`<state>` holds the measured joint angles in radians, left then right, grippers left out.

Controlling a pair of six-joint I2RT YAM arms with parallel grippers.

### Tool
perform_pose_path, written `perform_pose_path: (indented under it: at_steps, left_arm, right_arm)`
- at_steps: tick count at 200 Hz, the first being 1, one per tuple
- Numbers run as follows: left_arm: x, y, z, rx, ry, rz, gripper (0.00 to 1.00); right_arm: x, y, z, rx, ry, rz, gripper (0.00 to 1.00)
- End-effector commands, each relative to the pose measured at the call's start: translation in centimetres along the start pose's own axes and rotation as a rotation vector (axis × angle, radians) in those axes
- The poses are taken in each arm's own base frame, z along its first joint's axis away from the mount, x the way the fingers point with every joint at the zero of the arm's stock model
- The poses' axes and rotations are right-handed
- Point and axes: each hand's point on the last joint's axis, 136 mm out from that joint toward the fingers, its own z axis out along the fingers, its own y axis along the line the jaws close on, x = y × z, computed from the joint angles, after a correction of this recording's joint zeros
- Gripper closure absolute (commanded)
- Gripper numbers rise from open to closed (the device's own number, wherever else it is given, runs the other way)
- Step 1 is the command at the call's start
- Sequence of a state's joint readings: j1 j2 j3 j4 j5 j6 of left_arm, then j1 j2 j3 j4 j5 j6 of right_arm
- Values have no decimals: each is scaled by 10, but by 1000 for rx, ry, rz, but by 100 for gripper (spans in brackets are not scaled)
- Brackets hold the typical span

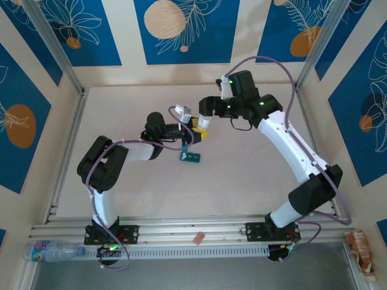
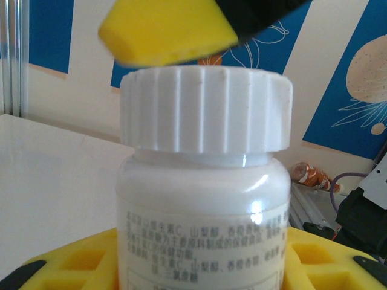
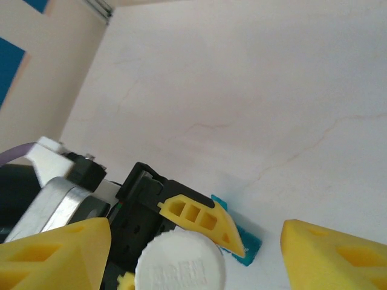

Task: Sort the pills into containers

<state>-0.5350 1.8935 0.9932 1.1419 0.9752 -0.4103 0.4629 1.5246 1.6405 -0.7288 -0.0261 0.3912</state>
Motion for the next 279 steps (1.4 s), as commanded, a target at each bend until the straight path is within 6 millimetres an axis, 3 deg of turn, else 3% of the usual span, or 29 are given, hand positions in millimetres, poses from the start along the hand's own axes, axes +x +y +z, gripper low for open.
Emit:
perform_pose_path:
  at_steps: [1,38,103,190,279]
  left_arm:
    - [-29,-14,2,38,-50,110,100]
    - [-29,-15,2,39,-49,108,100]
    - [-32,-17,3,45,-51,113,100]
    - [-35,-17,3,45,-55,119,100]
    - [-36,-16,4,44,-54,120,100]
  right_arm:
    - [-8,27,-28,-141,-38,-253,25]
    - [6,22,-20,-192,33,-373,24]
    - [20,8,7,-198,134,-368,25]
    - [24,5,11,-234,165,-330,37]
    - [33,3,20,-219,192,-279,56]
